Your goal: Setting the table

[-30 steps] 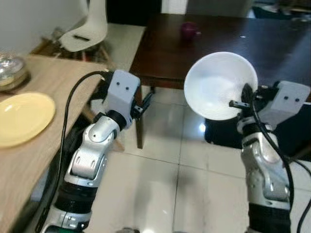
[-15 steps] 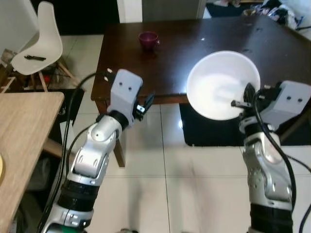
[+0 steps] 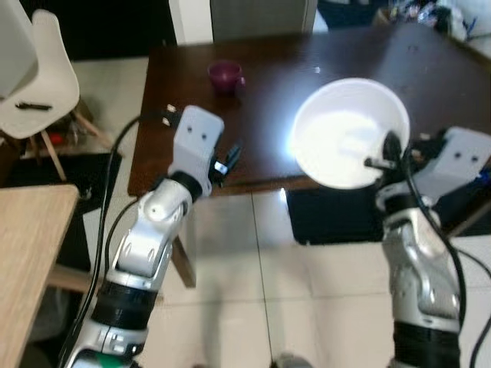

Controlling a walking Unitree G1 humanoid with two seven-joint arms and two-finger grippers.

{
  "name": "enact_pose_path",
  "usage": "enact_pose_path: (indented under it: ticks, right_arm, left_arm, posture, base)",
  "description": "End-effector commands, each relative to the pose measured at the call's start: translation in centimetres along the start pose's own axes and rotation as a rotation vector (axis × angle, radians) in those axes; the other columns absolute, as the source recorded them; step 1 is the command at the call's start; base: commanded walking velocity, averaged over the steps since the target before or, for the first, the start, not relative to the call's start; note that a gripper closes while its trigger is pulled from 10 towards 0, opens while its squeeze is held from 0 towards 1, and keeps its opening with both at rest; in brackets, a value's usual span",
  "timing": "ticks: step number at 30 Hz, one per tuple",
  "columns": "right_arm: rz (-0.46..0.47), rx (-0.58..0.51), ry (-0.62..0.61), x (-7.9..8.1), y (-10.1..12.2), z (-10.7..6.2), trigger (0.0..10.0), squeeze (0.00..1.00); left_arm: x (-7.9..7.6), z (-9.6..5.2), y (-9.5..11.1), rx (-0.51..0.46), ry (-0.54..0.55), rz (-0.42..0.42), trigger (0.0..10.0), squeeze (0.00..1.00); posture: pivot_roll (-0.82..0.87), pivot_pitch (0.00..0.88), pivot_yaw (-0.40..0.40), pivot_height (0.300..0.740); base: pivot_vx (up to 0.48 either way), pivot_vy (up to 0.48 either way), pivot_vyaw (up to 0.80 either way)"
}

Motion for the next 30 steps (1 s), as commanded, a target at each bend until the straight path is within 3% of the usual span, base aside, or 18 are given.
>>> enact_pose_path:
  ticks: [1, 20, 30]
  right_arm:
    - [0.04, 0.014, 0.056, 1.3, -0.2, -0.1, 10.0, 0.0]
    - [0.137, 0.061, 0.197, 3.1, -0.8, -0.5, 10.0, 0.0]
    - [0.243, 0.104, 0.239, 3.9, -1.6, -1.1, 10.0, 0.0]
  left_arm:
    - [0.5, -0.2, -0.6, 0.02, 0.021, -0.004, 10.0, 0.0]
    - [0.7, -0.3, -0.7, 0.025, 0.034, -0.005, 10.0, 0.0]
    - [0.9, -0.6, -0.3, 0.014, 0.042, -0.036, 10.0, 0.0]
  posture:
    - [-0.14, 0.033, 0.098, 0.74]
    - [-0.13, 0.045, 0.094, 0.74]
    - [-0.13, 0.047, 0.096, 0.74]
  base:
    - [0.398, 0.0, 0.0]
    - [0.367, 0.0, 0.0]
    - [0.051, 0.0, 0.0]
Point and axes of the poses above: a point about 5 cm out from each wrist's last joint towards the gripper, its own z axis pointing out of the wrist towards the gripper, its own y axis along the axis of the wrist's last joint, x = y × z, the point moved 5 cm from there along z, pointing out of the wrist towards the gripper, and after that the axes turned 14 degrees about -z, right-handed, at the moved point
